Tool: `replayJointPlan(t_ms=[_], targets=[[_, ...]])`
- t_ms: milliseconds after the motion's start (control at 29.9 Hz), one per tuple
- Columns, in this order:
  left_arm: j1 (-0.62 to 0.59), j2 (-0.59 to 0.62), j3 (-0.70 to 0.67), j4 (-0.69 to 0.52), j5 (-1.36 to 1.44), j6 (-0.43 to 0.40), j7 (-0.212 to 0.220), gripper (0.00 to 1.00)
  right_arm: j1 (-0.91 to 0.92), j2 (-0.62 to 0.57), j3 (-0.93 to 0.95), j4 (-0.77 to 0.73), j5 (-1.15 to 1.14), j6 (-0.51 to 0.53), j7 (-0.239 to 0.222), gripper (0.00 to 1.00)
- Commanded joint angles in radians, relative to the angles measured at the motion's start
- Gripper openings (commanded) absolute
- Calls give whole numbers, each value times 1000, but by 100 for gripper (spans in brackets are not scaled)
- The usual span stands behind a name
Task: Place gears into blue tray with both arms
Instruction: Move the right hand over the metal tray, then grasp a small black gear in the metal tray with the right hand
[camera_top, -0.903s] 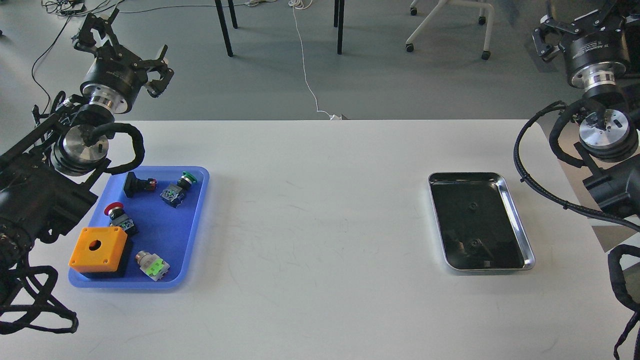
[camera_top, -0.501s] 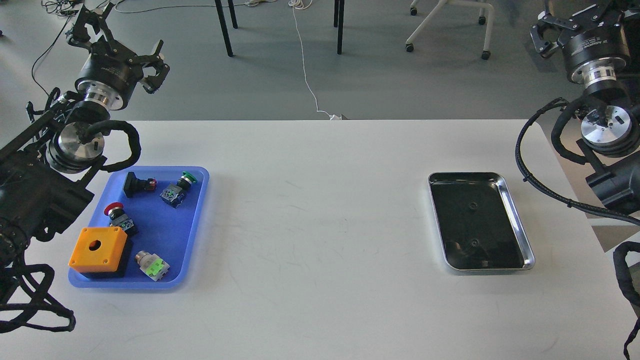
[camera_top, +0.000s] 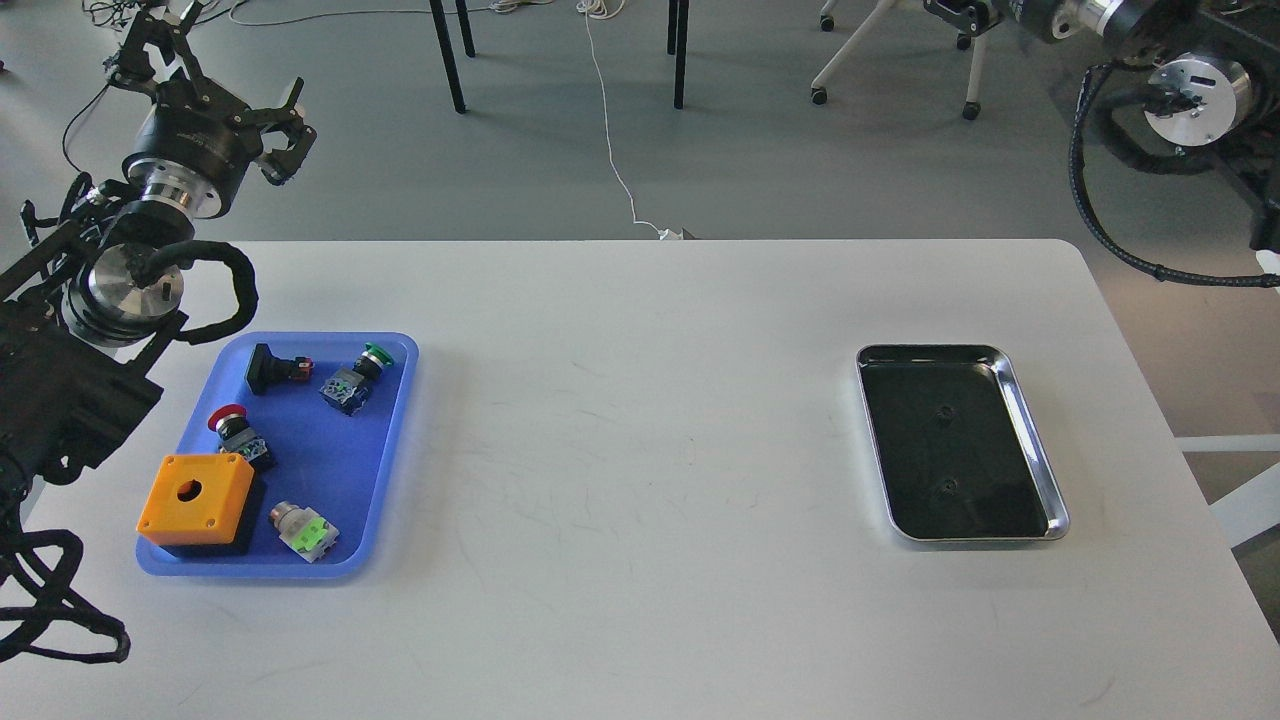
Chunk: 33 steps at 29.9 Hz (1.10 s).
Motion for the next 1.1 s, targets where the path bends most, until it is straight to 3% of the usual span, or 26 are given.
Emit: replayJointPlan(t_ms=[0,334,602,769,1070], targets=[[2,31,-3,0,-1,-27,0,98,93,13,-186,86,-198,-5,2,99],[20,71,9,6,3,-87,6,98,147,-39,-381,286,-592,-7,6,98],[20,57,14,6,3,-82,3,98,94,-56,-573,372,-993,-34,71,98],[20,56,14,4,3,-78,0,98,-41,-61,-601,333,-1081,-215,72,98],[22,54,13,4,1,-78,-2,98,-106,-50,-619,286,-1102,-234,77,90]])
